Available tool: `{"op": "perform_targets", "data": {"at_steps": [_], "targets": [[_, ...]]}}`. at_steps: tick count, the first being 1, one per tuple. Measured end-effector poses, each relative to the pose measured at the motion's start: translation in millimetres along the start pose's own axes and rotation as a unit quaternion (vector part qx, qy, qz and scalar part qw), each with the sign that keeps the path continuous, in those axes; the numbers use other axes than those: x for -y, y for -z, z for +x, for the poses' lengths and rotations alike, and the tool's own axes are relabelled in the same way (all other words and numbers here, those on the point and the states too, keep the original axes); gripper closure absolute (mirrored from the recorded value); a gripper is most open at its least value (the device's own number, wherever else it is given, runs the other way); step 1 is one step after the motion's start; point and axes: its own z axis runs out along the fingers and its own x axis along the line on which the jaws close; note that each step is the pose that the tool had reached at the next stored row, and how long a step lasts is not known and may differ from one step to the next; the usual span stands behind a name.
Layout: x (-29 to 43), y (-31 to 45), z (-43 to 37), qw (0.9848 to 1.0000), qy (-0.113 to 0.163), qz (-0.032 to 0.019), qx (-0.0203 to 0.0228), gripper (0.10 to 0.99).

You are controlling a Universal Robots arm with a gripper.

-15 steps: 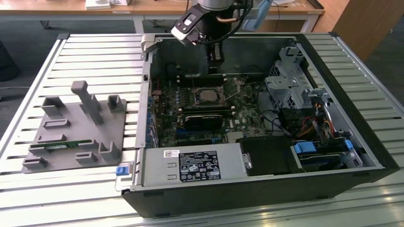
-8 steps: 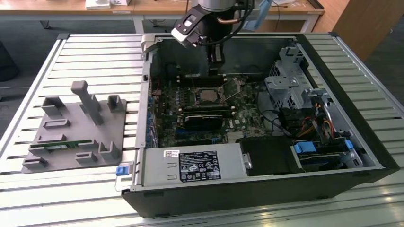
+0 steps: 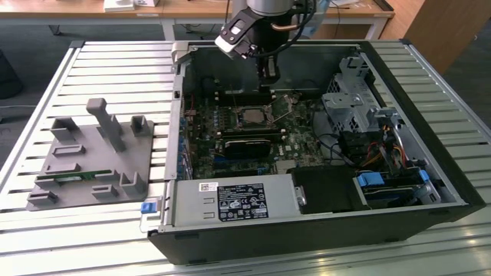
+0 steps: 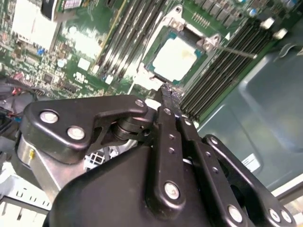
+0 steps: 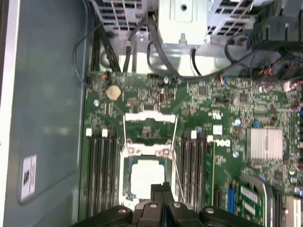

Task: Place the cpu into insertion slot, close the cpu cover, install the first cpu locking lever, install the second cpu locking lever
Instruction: 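Close the cpu cover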

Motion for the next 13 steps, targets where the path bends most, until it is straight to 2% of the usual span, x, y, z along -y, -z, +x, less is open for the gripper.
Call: {"op": "perform_targets", "data": {"at_steps": [13], "targets": [[-10.1, -2.8, -0.1, 1.0, 0.0, 0.0009, 0.0, 0.98]]}}
